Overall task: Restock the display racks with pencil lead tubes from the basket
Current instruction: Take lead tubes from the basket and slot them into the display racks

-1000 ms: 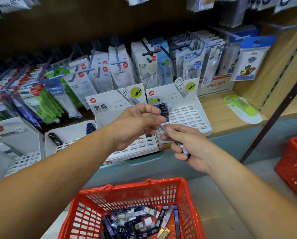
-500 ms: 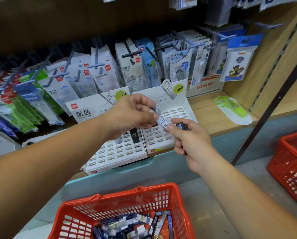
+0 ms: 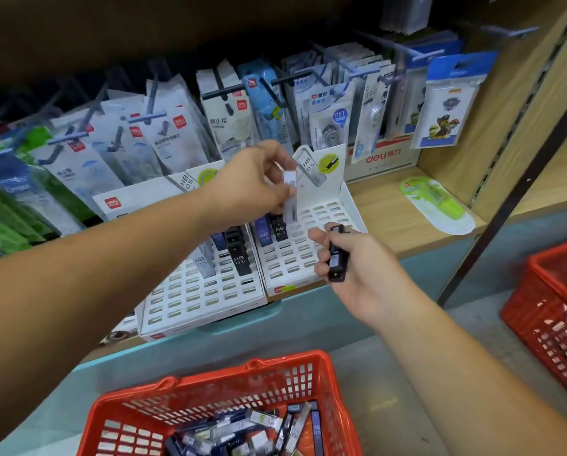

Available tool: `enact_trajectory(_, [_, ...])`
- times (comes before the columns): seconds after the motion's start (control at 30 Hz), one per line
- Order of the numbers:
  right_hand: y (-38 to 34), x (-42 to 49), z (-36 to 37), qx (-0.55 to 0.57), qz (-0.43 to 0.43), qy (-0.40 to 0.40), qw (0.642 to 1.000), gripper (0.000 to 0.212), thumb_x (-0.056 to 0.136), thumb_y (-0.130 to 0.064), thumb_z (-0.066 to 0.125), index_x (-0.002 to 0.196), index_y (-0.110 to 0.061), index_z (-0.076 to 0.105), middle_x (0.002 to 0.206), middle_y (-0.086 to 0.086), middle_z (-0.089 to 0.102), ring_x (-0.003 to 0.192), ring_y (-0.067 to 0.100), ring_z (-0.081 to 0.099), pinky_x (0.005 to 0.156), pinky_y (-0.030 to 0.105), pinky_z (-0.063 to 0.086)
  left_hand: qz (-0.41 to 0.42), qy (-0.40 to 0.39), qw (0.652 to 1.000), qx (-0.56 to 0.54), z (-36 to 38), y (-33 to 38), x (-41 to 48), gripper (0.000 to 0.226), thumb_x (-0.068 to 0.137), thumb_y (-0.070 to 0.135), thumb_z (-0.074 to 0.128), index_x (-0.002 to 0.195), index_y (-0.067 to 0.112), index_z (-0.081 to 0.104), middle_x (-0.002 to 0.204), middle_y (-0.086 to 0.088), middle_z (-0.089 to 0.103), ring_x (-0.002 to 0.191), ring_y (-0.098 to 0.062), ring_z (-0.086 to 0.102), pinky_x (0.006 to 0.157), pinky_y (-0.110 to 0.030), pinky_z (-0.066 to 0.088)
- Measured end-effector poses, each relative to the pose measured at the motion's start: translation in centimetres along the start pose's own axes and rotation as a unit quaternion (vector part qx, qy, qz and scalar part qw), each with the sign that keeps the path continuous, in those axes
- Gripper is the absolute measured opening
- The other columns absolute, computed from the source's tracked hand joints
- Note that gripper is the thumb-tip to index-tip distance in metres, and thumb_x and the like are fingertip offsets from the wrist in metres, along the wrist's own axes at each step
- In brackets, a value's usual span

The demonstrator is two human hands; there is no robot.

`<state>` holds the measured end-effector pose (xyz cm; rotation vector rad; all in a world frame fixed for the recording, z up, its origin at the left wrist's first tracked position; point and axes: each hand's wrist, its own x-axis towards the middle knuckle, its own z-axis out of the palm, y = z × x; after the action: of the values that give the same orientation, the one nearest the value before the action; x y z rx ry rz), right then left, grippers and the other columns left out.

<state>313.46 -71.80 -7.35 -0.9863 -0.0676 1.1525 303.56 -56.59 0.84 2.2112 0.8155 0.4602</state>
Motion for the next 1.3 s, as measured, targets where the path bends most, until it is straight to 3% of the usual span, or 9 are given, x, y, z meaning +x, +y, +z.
enact_trajectory(0.13, [0.4,-0.5,-0.1,-0.068,-0.016,-0.009,0.998,0.016,0.109,-0.025,0.05,0.113,-0.015,0.062,0.098,0.009,0.078,0.057,0.019,0.06,0.048,0.029,0.048,0.036,0.026,0.997,0.07,1.5,-1.4,1.2,0.006,0.093,0.014,0.074,0.092,0.016,0.068,0.091,0.001,0.072,0.079,-0.014,0.071,0.071,-0.026,0.057])
enact_trajectory(0.27, [0.8,-0.4,-0.5,-0.124,-0.03,0.01,0.992,0.013,0.105,-0.032,0.059,0.109,-0.022,0.067,0.087,0.006,0.077,0.046,0.014,0.038,0.043,0.022,0.027,0.035,0.086,0.992,0.089,2.9,-4.0,1.1,0.012,0.085,0.012,0.08,0.08,0.022,0.074,0.076,0.011,0.072,0.073,-0.009,0.068,0.073,-0.027,0.058])
enact_trajectory(0.43, [1.4,-0.1,-0.7,-0.129,-0.027,0.018,0.991,0.012,0.105,-0.01,0.056,0.113,-0.013,0.063,0.092,0.011,0.077,0.049,0.016,0.039,0.045,0.026,0.028,0.041,0.113,0.99,0.068,2.5,-4.0,1.5,0.014,0.087,0.015,0.081,0.097,0.025,0.077,0.084,0.014,0.073,0.078,-0.006,0.07,0.083,-0.028,0.06])
enact_trajectory(0.6, [1.5,0.0,-0.9,-0.148,-0.054,0.02,0.987,0.012,0.103,-0.007,0.057,0.113,-0.003,0.061,0.098,0.01,0.079,0.047,0.016,0.046,0.041,0.025,0.027,0.045,0.078,0.981,0.169,2.6,-3.4,1.9,0.02,0.089,0.01,0.072,0.102,0.023,0.08,0.09,0.009,0.074,0.101,-0.018,0.068,0.094,-0.034,0.055])
enact_trajectory(0.7, [1.3,-0.2,-1.1,-0.139,-0.051,0.025,0.989,0.016,0.101,-0.015,0.063,0.114,-0.006,0.061,0.096,0.013,0.079,0.045,0.016,0.044,0.039,0.023,0.027,0.051,0.073,0.979,0.182,2.3,-3.4,2.3,0.016,0.088,0.008,0.072,0.098,0.018,0.081,0.091,0.005,0.074,0.1,-0.02,0.067,0.095,-0.036,0.054])
enact_trajectory(0.9, [1.5,-0.1,-1.4,-0.146,-0.057,0.042,0.987,0.017,0.1,-0.023,0.066,0.115,-0.015,0.064,0.086,0.015,0.077,0.044,0.015,0.039,0.039,0.021,0.025,0.075,0.064,0.969,0.225,2.5,-3.9,2.3,0.012,0.089,0.011,0.073,0.094,0.018,0.081,0.078,0.018,0.061,0.101,-0.025,0.064,0.104,-0.03,0.042])
enact_trajectory(1.07, [1.4,0.0,-1.3,-0.166,-0.075,0.05,0.982,0.012,0.103,-0.015,0.06,0.113,-0.017,0.065,0.074,0.009,0.073,0.043,0.016,0.035,0.041,0.021,0.024,0.058,-0.017,0.958,0.279,2.8,-3.0,2.2,0.021,0.092,0.014,0.062,0.103,0.021,0.079,0.105,0.003,0.072,0.101,-0.025,0.067,0.088,-0.04,0.058])
enact_trajectory(1.2, [1.2,-0.3,-0.8,-0.172,-0.085,0.042,0.98,0.007,0.101,-0.015,0.062,0.107,-0.014,0.067,0.073,0.009,0.071,0.043,0.017,0.033,0.042,0.021,0.022,0.171,-0.008,0.943,0.285,2.6,-2.8,0.7,0.033,0.09,0.007,0.059,0.117,0.017,0.075,0.123,-0.002,0.066,0.112,-0.025,0.063,0.093,-0.043,0.054])
enact_trajectory(1.3, [1.0,-0.7,-0.1,-0.144,-0.069,0.022,0.987,0.006,0.101,-0.014,0.062,0.102,-0.01,0.066,0.072,0.01,0.069,0.043,0.016,0.033,0.042,0.021,0.022,0.259,-0.053,0.931,0.252,2.1,-2.6,-1.7,0.037,0.081,0.014,0.066,0.117,0.02,0.074,0.114,0.004,0.067,0.107,-0.018,0.063,0.091,-0.039,0.053])
